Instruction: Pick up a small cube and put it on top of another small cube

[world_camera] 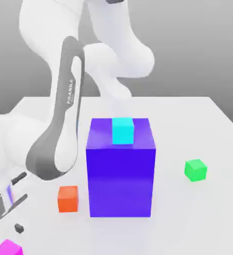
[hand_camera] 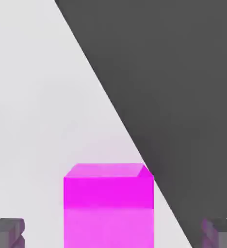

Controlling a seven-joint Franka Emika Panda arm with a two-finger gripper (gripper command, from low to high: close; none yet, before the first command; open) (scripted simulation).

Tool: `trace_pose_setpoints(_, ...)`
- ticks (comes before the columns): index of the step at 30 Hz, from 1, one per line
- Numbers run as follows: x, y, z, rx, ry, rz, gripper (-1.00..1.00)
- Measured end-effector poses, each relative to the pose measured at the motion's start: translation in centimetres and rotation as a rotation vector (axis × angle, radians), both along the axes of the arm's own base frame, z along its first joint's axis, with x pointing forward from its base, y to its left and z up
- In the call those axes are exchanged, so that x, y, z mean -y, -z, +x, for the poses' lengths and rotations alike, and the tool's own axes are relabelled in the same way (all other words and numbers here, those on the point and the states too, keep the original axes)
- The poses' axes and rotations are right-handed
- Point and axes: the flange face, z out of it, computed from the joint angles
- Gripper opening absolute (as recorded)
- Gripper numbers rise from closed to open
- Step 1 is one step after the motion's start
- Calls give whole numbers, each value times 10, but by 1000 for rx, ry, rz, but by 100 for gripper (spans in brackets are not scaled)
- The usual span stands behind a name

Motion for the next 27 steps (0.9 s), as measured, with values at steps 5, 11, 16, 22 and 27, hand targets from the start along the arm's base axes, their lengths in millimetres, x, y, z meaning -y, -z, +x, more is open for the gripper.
trace_pose_setpoints(5,0,0,0,-2,0,1,-100)
trace_pose_setpoints(11,-3,-52,0,-2,0,3,-100)
trace_pose_setpoints(16,-123,-82,8,13,16,49,-100)
trace_pose_setpoints(22,-274,-104,-27,2,34,91,-100)
trace_pose_setpoints(27,-418,-118,-111,-24,2,95,-100)
